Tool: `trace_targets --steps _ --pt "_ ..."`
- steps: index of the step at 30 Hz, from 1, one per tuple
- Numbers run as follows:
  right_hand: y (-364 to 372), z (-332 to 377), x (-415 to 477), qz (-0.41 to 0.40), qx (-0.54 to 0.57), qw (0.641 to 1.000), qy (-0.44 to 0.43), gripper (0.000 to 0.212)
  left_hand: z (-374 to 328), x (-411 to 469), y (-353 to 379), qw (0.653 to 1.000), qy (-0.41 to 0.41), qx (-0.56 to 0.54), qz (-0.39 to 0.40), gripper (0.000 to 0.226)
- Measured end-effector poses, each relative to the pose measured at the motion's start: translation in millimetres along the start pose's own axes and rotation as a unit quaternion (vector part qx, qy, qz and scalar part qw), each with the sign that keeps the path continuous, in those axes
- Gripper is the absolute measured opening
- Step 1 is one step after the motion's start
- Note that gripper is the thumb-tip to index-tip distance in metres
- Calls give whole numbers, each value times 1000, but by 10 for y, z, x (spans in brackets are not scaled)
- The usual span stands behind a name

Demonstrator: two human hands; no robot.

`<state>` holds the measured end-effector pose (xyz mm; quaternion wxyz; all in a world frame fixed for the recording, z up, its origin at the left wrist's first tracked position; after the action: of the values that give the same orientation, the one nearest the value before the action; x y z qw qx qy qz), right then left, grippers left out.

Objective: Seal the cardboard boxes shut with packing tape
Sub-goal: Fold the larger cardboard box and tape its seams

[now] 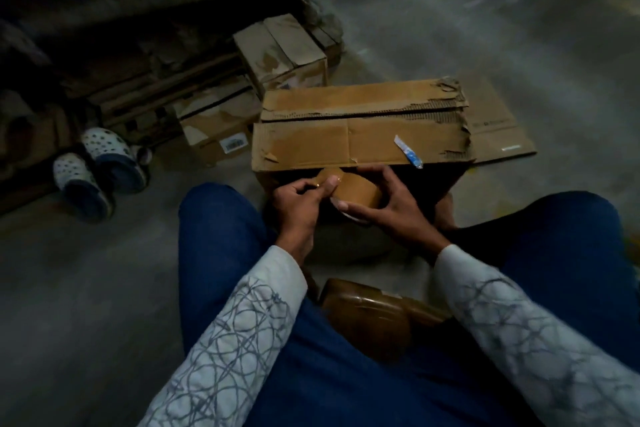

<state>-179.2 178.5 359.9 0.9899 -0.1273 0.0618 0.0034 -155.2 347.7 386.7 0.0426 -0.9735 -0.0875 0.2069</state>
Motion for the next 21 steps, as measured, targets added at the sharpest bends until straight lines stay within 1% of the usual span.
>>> trace_targets --steps 2,5,7,8,10,12,13,14,15,16,17,18,19,21 --pt "-75 60 169 39 -12 999 -4 75 -121 154 5 999 -32 -26 7 22" --pt "-196 185 531 73 -65 995 -31 82 -302 475 87 996 -52 -52 55 35" --pt "-251 194 843 89 -106 989 -56 88 -399 756 130 995 -43 -27 89 37" --pt "-273 170 1003 100 -114 987 -57 86 -431 909 137 994 -34 -3 106 36" --pt "-312 68 1333 103 -92 990 -39 70 -463 1247 129 989 -10 48 143 37" --pt "-350 -68 1650 53 -73 996 -5 52 -467 1592 103 982 -4 84 172 40" --pt "-372 -157 1806 21 -99 995 10 51 -465 1762 106 977 -1 108 186 33" --pt "-394 -249 1938 -2 -153 988 21 53 -461 1923 126 970 8 135 203 22" --pt "-412 -336 2040 -15 -233 972 18 56 -473 2042 172 961 21 161 224 14" --pt "-420 -408 2113 -20 -323 946 -3 58 -479 2136 233 954 34 178 240 15" --pt "-418 -447 2168 -19 -397 917 -33 60 -484 2210 310 947 42 191 253 20" --pt "-410 -478 2218 -6 -443 895 -58 62 -487 2264 393 940 44 207 266 26" --pt "-397 -506 2264 13 -468 881 -68 64 -481 2298 481 932 42 224 282 31" --pt "-385 -566 2335 50 -483 873 -47 68 -459 2324 656 918 47 238 313 31"
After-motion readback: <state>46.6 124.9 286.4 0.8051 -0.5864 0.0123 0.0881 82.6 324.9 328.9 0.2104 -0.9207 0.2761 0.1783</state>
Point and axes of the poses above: each hand's wrist, its own x-axis towards the middle knuckle, its own y-axis out of the palm, z = x × y, the point moved 3 cm from there along x, towards the middle knuckle, and after that the axes turned 1 degree about -z, right-handed, at the moved point
